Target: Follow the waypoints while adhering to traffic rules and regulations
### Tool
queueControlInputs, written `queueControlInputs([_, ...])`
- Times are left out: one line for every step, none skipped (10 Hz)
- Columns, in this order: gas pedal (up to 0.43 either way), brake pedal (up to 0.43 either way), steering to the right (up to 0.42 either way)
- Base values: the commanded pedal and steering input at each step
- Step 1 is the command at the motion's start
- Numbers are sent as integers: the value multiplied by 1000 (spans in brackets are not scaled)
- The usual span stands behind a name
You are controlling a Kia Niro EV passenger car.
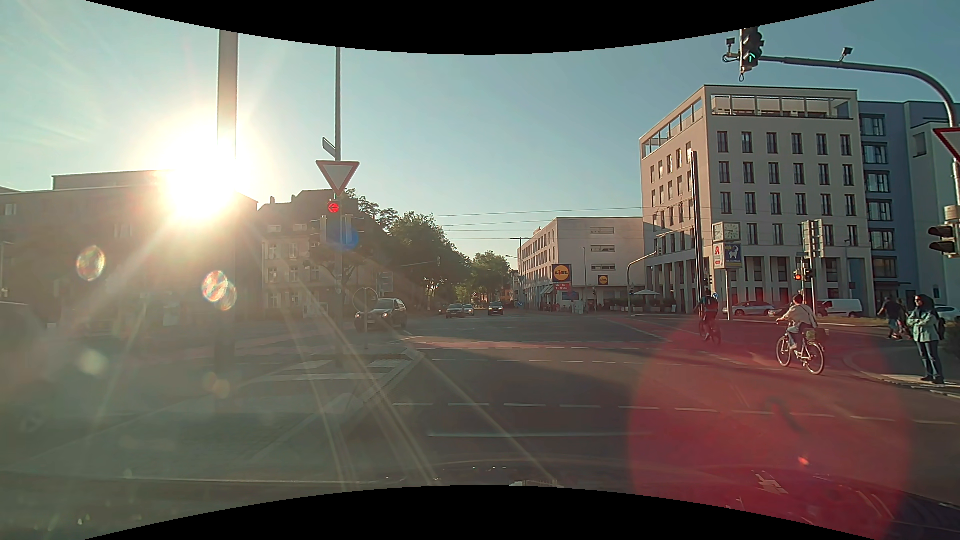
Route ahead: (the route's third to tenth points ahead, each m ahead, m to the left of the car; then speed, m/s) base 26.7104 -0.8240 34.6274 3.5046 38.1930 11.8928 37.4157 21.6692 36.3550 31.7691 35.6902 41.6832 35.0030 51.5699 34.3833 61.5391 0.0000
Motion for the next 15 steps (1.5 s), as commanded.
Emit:
queueControlInputs([0, 226, -2])
queueControlInputs([0, 226, -2])
queueControlInputs([0, 226, -2])
queueControlInputs([0, 226, -2])
queueControlInputs([0, 226, -2])
queueControlInputs([0, 226, -2])
queueControlInputs([0, 226, -2])
queueControlInputs([0, 226, -2])
queueControlInputs([0, 226, -2])
queueControlInputs([0, 226, -2])
queueControlInputs([0, 226, -2])
queueControlInputs([0, 226, -2])
queueControlInputs([0, 226, -2])
queueControlInputs([0, 226, -2])
queueControlInputs([0, 226, -2])
